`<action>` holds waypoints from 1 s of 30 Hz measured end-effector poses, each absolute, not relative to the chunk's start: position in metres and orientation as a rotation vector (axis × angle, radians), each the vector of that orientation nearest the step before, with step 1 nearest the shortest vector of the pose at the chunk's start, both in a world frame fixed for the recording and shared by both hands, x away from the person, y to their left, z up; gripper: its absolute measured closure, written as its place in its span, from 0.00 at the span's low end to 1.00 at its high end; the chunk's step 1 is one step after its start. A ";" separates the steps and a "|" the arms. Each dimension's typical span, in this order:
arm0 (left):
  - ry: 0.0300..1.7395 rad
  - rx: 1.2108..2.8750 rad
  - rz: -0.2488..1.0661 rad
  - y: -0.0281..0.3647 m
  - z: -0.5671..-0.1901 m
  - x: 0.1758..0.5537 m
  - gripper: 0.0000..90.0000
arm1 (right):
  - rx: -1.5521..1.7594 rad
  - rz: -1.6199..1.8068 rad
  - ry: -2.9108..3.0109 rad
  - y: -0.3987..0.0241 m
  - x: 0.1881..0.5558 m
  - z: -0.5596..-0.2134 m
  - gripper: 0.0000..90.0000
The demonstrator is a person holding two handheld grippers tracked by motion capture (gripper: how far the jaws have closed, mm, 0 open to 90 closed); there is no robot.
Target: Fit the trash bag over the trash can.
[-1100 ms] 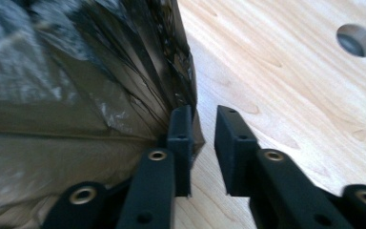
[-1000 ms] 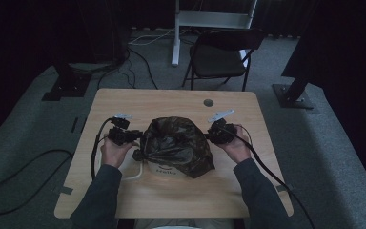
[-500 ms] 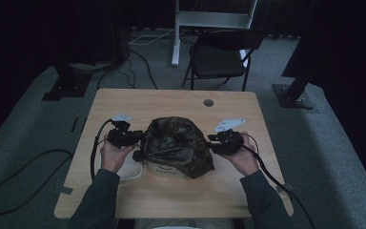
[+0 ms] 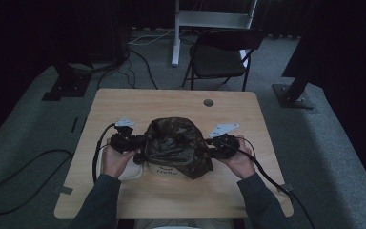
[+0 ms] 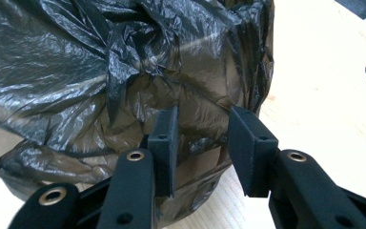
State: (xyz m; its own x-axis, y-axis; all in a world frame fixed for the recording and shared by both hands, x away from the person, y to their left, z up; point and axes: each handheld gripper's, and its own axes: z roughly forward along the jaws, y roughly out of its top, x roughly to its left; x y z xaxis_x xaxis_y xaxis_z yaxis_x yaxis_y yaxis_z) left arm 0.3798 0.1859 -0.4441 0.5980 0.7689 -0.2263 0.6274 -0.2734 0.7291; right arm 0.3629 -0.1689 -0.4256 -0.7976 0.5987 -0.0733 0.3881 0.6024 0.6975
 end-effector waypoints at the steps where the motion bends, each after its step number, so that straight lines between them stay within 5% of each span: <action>1: 1.099 1.998 0.215 0.185 -0.444 0.379 0.81 | 0.798 0.999 2.533 -0.169 0.363 -0.426 0.71; 30: 0.984 2.034 0.183 0.161 -0.436 0.366 0.80 | 0.798 0.934 2.574 -0.181 0.363 -0.450 0.70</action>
